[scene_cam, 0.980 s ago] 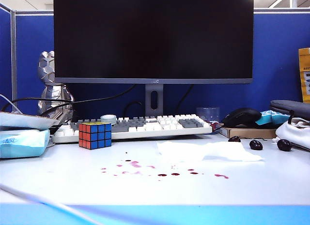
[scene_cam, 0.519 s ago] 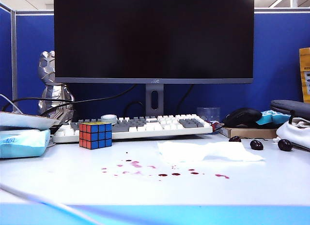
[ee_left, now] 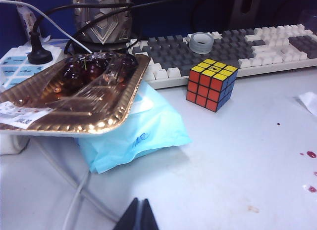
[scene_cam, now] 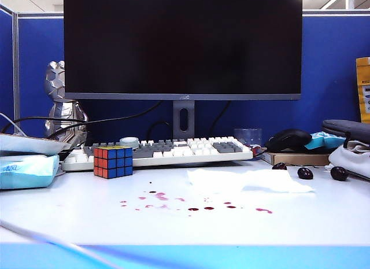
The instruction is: Use the wet wipes on the table to wipe the cherry juice off the table, then put the wipes back on the table.
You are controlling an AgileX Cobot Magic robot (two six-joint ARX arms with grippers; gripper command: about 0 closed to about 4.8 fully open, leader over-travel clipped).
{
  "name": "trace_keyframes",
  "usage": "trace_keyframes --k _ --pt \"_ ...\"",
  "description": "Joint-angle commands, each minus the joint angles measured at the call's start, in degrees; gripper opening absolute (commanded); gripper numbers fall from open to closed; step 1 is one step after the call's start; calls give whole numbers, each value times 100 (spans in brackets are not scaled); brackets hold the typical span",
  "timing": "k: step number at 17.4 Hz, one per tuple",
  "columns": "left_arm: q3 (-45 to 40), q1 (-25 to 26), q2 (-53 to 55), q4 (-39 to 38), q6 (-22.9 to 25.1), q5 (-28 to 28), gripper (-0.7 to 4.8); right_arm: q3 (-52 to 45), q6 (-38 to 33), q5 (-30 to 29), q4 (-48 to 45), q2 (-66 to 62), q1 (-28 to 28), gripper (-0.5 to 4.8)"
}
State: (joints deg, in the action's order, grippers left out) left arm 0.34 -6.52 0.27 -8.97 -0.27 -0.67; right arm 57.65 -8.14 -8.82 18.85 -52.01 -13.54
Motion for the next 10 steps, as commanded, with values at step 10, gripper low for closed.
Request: trace_keyframes --k 10 --pt "-4 13 -17 -63 -20 -22 -2 2586 839 -192 1381 -5641 -673 141"
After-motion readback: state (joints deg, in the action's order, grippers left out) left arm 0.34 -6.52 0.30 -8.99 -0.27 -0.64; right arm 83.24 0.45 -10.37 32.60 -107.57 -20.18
